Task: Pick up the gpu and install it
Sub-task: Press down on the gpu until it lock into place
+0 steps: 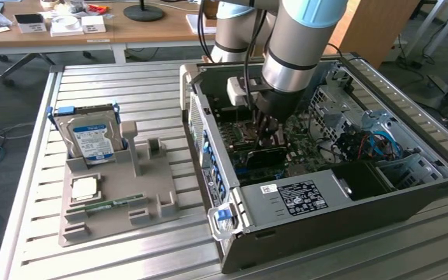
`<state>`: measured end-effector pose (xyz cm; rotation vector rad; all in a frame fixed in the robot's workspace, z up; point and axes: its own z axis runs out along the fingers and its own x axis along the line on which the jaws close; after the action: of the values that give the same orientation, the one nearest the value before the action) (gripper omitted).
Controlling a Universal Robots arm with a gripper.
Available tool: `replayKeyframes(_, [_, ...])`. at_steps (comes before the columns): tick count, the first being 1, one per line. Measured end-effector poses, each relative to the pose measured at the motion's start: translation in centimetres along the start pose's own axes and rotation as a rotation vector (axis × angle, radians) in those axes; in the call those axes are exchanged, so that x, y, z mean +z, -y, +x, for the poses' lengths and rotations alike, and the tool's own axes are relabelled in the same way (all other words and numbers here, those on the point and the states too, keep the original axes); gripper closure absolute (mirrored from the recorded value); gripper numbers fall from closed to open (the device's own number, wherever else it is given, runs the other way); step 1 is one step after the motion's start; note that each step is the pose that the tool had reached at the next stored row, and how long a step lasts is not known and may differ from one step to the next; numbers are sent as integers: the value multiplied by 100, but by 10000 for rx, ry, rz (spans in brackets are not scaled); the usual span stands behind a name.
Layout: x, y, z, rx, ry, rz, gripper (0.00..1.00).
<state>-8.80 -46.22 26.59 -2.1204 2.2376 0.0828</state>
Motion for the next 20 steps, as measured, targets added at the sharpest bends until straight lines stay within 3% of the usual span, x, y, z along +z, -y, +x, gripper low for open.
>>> replayKeyframes(13, [-183, 0, -14, 0, -4, -2, 89])
replayKeyframes(20, [-203, 0, -15, -1, -9, -4, 89])
